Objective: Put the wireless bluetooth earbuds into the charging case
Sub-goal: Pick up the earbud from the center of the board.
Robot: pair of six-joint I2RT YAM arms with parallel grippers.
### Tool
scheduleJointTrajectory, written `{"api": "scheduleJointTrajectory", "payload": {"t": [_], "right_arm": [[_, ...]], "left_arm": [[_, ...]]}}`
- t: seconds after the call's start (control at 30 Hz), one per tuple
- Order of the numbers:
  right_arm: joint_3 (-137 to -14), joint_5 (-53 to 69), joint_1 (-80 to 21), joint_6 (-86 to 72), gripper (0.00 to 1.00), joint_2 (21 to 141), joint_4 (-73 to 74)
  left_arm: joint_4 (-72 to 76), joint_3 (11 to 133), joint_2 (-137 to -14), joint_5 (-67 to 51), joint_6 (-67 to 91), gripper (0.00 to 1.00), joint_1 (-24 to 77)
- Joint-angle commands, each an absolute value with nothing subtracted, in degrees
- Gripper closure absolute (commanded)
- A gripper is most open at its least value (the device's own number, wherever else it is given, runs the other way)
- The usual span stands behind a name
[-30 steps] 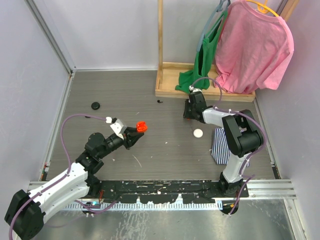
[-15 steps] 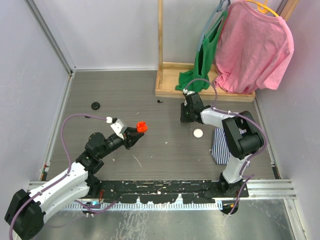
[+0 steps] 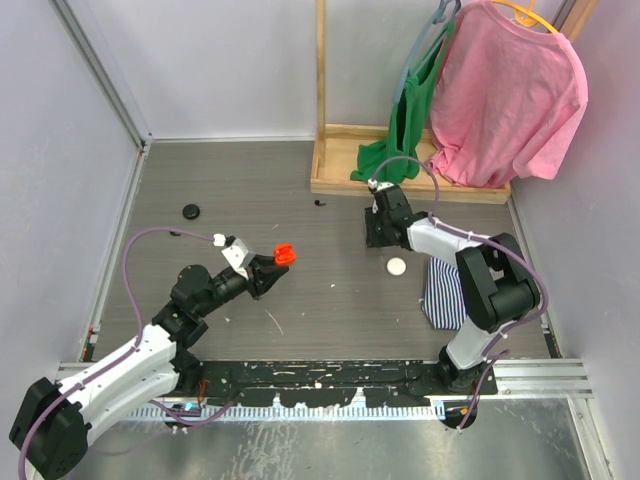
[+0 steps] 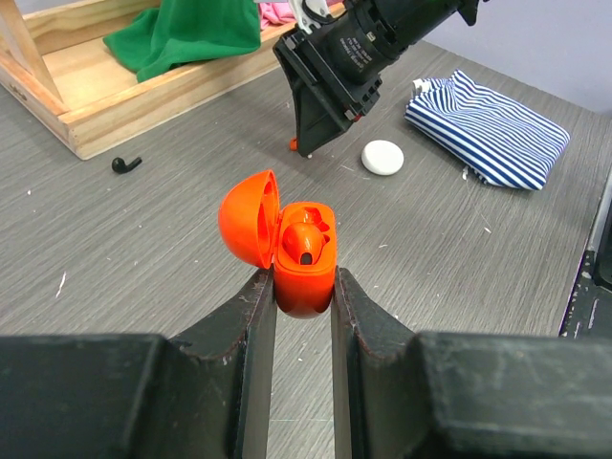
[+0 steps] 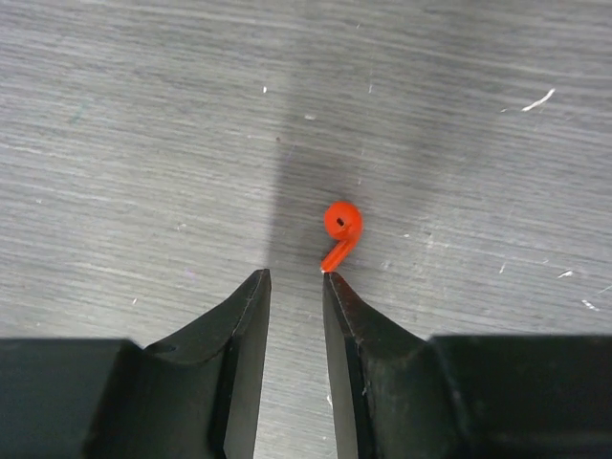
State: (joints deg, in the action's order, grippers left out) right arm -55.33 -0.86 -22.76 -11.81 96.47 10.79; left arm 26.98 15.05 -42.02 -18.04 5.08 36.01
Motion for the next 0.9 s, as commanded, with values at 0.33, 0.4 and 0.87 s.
{"api": "scheduleJointTrajectory", "payload": {"t": [0.33,0.4,0.87], "right_arm": [[-60.5,-5.9,-21.1,-10.5,0.67,101.6,8.0],[-60.8,-5.2,-21.0,-10.2,0.68,102.6,7.7],[-62.7,-5.6,-25.5,-6.5,0.87,100.2,16.6]], "left_arm": [[29.2,16.3,-41.9,-18.6,4.3,0.99,36.2],[29.2,16.2,-42.0,-18.6,4.3,0.99,36.2],[28.6,16.3,-41.7,-17.9,3.9,0.99,36.2]]}}
